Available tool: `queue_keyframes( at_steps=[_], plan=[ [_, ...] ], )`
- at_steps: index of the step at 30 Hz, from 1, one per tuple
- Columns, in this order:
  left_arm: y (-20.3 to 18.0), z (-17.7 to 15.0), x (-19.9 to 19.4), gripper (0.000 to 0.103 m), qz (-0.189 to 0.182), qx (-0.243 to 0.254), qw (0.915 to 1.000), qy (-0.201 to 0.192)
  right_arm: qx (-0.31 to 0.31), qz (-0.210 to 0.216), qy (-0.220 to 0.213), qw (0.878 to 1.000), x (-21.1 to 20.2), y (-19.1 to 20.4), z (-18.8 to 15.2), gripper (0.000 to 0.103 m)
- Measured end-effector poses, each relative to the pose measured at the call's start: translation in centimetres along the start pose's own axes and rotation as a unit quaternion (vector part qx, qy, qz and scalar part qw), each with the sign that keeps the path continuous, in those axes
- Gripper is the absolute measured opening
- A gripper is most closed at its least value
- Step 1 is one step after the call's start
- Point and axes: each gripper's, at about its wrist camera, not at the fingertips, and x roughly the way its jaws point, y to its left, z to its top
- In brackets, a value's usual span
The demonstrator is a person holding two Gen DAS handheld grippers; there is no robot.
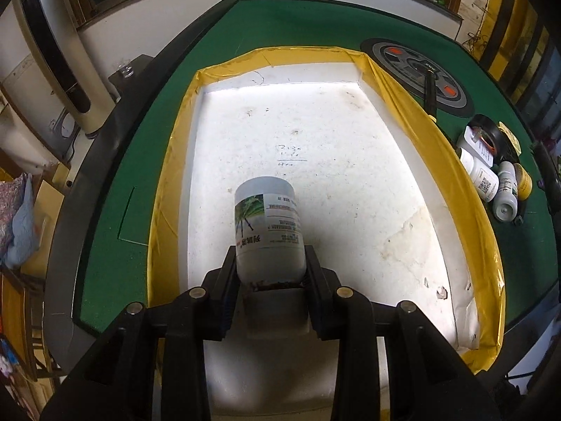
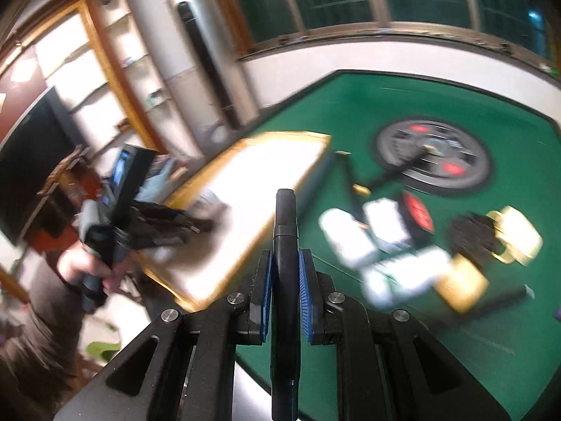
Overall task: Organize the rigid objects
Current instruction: 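Carry the bottle with the left tool while the right tool carries the marker to the tray, then lower and release the bottle with the left tool while the right tool releases the marker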
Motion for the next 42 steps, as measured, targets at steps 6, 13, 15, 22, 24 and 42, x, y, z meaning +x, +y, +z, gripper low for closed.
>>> queue_keyframes(
  at_steps=[6,13,15,22,24,42],
  plan=[
    [0.3,-1.0,-0.1,0.032,0.012,-0.016,0.9997,0.012,0.004,0.068,0.065,0.996,7.3,3.2,3.9,0.013],
    [2.4,-0.8,-0.6,0.032,0.004,-0.060,0.9982,0.006,0.009,0.078,0.110,0.991,14.3,5.9,4.4,0.013],
    [2.2,-0.8,-0.5,0.032,0.005,-0.055,0.9985,0.006,0.013,0.077,0.112,0.991,15.1,6.2,4.2,0.013],
    [1.9,-1.1,-0.5,0.032,0.006,-0.050,0.9987,0.005,-0.019,0.031,0.120,0.992,15.2,6.9,3.5,0.013],
    [1.7,-1.2,-0.6,0.031,0.008,-0.049,0.9988,0.005,-0.041,0.017,0.121,0.992,15.0,7.4,3.0,0.013],
    [1.5,-2.0,-1.0,0.033,0.027,-0.064,0.9975,0.009,-0.064,-0.011,0.104,0.992,12.6,7.2,3.1,0.016]
  ],
)
